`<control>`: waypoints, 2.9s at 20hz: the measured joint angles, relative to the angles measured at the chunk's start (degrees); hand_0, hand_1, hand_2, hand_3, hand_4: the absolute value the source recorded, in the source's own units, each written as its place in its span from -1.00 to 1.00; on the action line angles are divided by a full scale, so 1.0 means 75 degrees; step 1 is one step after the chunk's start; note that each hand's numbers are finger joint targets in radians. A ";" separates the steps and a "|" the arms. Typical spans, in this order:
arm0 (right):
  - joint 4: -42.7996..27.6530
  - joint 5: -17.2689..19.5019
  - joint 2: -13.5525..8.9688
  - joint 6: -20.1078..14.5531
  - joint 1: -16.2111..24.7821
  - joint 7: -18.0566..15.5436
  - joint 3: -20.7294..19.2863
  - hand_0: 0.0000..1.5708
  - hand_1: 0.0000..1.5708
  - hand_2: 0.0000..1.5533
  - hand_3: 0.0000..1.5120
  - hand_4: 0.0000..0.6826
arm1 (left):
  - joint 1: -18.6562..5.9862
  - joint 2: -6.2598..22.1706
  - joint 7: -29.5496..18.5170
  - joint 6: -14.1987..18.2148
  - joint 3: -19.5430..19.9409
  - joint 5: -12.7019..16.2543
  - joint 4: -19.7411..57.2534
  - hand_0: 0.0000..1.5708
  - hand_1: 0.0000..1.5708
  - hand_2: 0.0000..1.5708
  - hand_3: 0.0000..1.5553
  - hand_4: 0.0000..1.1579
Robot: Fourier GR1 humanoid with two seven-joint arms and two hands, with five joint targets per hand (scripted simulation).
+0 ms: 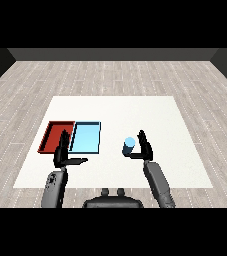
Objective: Pick the blue can and put it in the blue box
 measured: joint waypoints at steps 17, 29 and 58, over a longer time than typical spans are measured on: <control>0.2182 -0.1229 0.0040 -0.0344 -0.1025 -0.1025 0.0488 -1.00 -1.00 -1.00 -1.00 -1.00 | -0.0055 -0.0043 -0.0174 0.0147 0.0072 -0.0125 0.0088 -1.00 -1.00 -1.00 -1.00 -1.00; 0.2050 -0.1355 -0.0007 -0.0290 -0.1319 -0.0467 0.0362 -1.00 -1.00 -1.00 -1.00 -1.00 | 0.0122 -0.0080 -0.0199 0.0131 -0.0013 -0.0123 -0.0042 -1.00 -1.00 -1.00 -1.00 -1.00; 0.1642 -0.0718 -0.0048 -0.2524 -0.1845 -0.0436 0.1423 0.85 0.85 0.90 0.79 0.51 | -0.0151 -0.0041 -0.0261 -0.0103 -0.0031 -0.0086 0.0332 -1.00 -1.00 -1.00 -1.00 -1.00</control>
